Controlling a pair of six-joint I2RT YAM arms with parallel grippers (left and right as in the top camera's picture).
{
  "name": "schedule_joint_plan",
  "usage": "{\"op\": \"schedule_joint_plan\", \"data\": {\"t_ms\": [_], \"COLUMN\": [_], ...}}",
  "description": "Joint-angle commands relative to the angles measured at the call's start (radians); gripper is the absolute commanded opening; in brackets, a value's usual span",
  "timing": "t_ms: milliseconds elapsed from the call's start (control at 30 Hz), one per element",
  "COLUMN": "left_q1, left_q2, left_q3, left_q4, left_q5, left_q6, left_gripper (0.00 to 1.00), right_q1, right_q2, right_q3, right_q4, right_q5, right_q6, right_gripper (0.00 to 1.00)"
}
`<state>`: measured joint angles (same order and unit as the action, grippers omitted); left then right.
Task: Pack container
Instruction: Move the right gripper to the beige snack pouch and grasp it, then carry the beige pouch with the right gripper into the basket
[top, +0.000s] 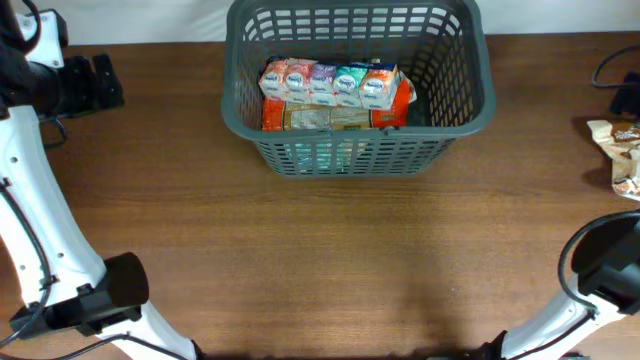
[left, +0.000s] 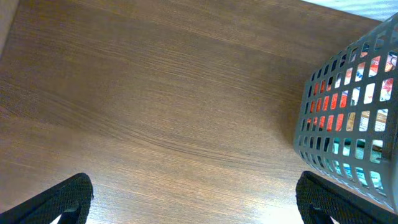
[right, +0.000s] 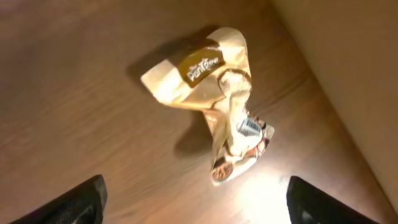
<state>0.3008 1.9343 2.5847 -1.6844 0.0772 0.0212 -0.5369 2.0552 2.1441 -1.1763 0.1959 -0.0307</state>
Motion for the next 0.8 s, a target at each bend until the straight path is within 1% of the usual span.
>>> {"op": "schedule_joint_plan", "data": {"t_ms": [0,100,267,367,500,767], "left_q1": [0.003,0.003,0.003,0.003,0.003,0.003], "left_q2": [-0.008,-0.008,-0.008,-0.008,-0.008,-0.008], "left_q3": [0.009,0.009,0.009,0.009,0.009,0.009], "left_q4": [-0.003,-0.003,-0.003,-0.003,-0.003,-0.003], "left_q5": [0.001,0.001,0.001,0.001,0.001,0.001], "left_q6": [-0.01,-0.01,-0.01,-0.01,-0.01,-0.01], "left_gripper": [0.99,0.99,0.99,0.99,0.99,0.99], "right_q1": [-0.037,-0.065,-0.101,-0.128,-0.153,-0.169], "right_q2": [0.035,0.057,0.114,0.158,0.194,0.311], "right_q3": [-0.069,-0.11,-0.127,-0.128,-0.128,-0.129], "right_q4": [0.062,0.109,0.134,0.161,0.187,0.235], "right_q5": [-0.013,-0.013,-0.013,-0.035,-0.036,-0.035], "right_q6": [-0.059,-0.081,-0.131,-0.203,-0.25,-0.291], "right_gripper": [0.91,0.91,0.9,0.9,0.9,0.87]}}
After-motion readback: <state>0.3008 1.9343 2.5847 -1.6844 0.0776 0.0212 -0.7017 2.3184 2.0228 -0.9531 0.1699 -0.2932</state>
